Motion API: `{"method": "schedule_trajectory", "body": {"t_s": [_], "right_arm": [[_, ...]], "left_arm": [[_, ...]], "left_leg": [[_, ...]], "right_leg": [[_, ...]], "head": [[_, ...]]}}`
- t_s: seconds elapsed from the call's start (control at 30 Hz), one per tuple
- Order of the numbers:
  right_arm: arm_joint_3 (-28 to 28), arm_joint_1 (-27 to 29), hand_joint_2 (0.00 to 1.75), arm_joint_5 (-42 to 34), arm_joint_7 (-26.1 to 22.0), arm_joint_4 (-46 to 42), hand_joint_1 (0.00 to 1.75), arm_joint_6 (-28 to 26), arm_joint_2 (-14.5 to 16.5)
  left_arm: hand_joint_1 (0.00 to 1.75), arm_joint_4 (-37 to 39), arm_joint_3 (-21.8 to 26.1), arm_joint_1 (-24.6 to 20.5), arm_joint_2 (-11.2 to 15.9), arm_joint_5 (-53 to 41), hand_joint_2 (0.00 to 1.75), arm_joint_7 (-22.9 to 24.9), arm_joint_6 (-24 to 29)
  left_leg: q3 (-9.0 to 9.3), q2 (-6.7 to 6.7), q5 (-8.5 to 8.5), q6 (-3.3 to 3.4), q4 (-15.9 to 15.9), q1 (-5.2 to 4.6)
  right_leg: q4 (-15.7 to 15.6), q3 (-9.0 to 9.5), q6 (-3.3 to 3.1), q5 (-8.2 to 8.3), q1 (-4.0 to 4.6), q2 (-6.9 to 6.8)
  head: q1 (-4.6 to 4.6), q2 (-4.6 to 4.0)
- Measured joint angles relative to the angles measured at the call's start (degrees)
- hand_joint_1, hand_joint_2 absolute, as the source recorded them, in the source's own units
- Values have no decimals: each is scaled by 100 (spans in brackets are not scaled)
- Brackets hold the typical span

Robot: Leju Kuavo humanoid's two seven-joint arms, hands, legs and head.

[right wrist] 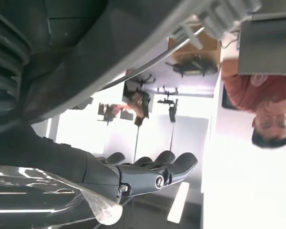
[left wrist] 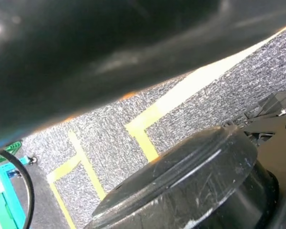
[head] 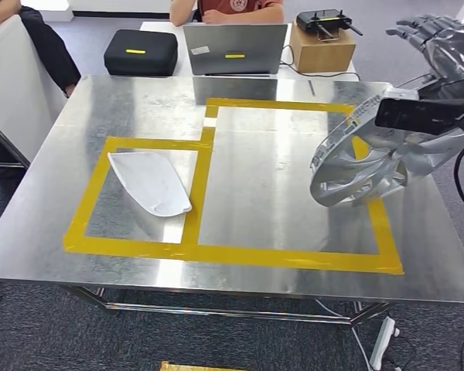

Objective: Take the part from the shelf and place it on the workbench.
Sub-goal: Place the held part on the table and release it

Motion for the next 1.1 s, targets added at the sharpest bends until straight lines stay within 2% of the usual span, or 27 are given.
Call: {"method": "schedule_trajectory", "body": {"t_s": [0.17, 0.27, 0.33, 0.4, 0.47, 0.53, 0.6, 0.77, 0.9, 1.1], "right_arm": [[235, -542, 175, -662, 62, 126, 0, 639, -80], [513, -1019, 175, -1439, 208, 233, 0, 1202, -180], [849, -1515, 175, -2386, 510, 327, 0, 1916, -283], [1392, -2217, 175, -3704, 1046, 403, 0, 2639, -424], [2149, -3077, 175, -5015, 1606, 427, 0, 2947, -569], [2980, -3907, 175, -5871, 1925, 428, 0, 2958, -691], [3673, -4500, 175, -6185, 2011, 426, 0, 2886, -768], [4855, -5433, 175, -6715, 2144, 425, 0, 2766, -889], [5319, -5898, 175, -6927, 2263, 417, 0, 2632, -942], [5597, -6084, 175, -6784, 2188, 417, 0, 2527, -979]], "left_arm": [[0, 2, 3, 3, 20, 27, 0, -10, -24], [0, 2, 6, 12, 27, 60, 0, -19, -32], [0, 3, 11, 18, 41, 94, 0, -47, -45], [0, 5, 19, 31, 65, 130, 0, -90, -67], [0, 13, 23, 48, 91, 156, 0, -114, -85], [0, 20, 24, 57, 111, 166, 0, -120, -101], [0, 22, 24, 56, 117, 169, 0, -121, -110], [0, 22, 25, 67, 120, 201, 0, -149, -112], [0, 24, 27, 65, 128, 215, 0, -180, -109], [0, 24, 29, 68, 128, 228, 0, -181, -108]], "left_leg": [[-2, 0, 1, 1, 0, 0], [-5, 0, 1, 2, 0, -1], [-10, -1, 2, 2, 0, -3], [-20, -3, 2, 3, 0, -9], [-28, -4, 3, 3, 0, -12], [-28, -4, 2, 3, 0, -11], [-28, -3, 2, 3, 0, -9], [-26, -1, 2, 4, 0, -14], [-18, 5, 4, 6, 1, -16], [-15, 8, 11, 15, 2, -16]], "right_leg": [[1, -3, 0, 0, 0, -1], [2, -6, 0, 0, 0, -1], [2, -10, 0, 0, -3, -3], [5, -21, 0, 0, -9, -6], [7, -31, 0, -1, -13, -7], [8, -31, 0, -2, -10, -7], [8, -31, 1, -3, -7, -5], [7, -31, 5, 0, -11, 1], [7, -26, 12, 5, -12, 11], [6, -23, 20, 14, -12, 11]], "head": [[0, 0], [2, 0], [2, 0], [2, 0], [-1, 0], [-1, 0], [1, 0], [3, 0], [1, 0], [1, 0]]}}
